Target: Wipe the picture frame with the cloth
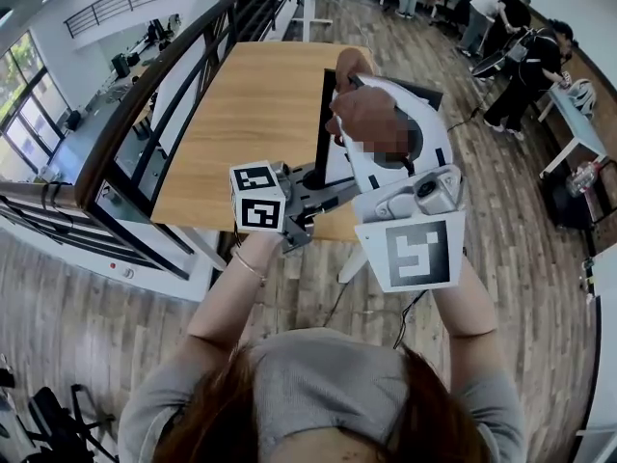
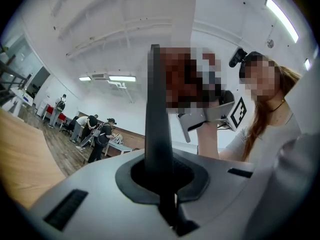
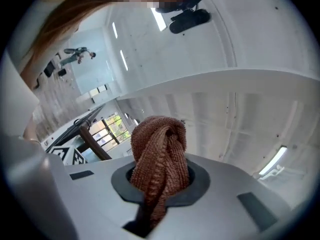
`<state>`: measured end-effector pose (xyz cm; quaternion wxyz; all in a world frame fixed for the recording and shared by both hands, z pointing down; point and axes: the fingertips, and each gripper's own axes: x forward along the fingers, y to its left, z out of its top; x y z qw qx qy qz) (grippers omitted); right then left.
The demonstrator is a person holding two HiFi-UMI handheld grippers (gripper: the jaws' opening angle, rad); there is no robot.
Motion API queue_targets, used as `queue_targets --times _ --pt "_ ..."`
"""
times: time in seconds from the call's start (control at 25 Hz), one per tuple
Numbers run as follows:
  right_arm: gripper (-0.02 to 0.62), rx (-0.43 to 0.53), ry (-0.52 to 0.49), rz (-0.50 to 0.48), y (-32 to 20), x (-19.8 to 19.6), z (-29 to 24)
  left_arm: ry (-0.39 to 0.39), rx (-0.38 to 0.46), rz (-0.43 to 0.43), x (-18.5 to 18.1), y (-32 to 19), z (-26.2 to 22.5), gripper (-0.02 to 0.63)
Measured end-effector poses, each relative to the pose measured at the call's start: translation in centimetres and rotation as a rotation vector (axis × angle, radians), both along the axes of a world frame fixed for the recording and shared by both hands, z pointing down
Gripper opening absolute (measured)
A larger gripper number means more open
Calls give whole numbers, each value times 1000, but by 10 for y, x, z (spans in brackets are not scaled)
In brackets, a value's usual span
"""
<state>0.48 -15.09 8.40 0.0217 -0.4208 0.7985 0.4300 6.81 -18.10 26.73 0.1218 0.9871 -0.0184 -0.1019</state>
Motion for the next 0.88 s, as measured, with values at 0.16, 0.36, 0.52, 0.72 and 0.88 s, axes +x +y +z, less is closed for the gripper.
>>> queue_targets --times 0.16,0.36,0.52,0.72,0.88 --pt "46 -35 158 64 -18 -12 18 -8 36 -33 0 6 -6 20" --pt "44 -123 152 -7 -22 -26 25 35 26 -42 -8 8 -13 20" --pt "46 -179 165 -11 -22 -23 37 32 27 -45 -6 9 -10 20" --pt "45 -249 200 -28 -20 -22 56 39 13 -45 -3 8 -11 20" --pt "46 -306 207 -59 -6 -31 81 33 11 -51 -12 17 -1 20"
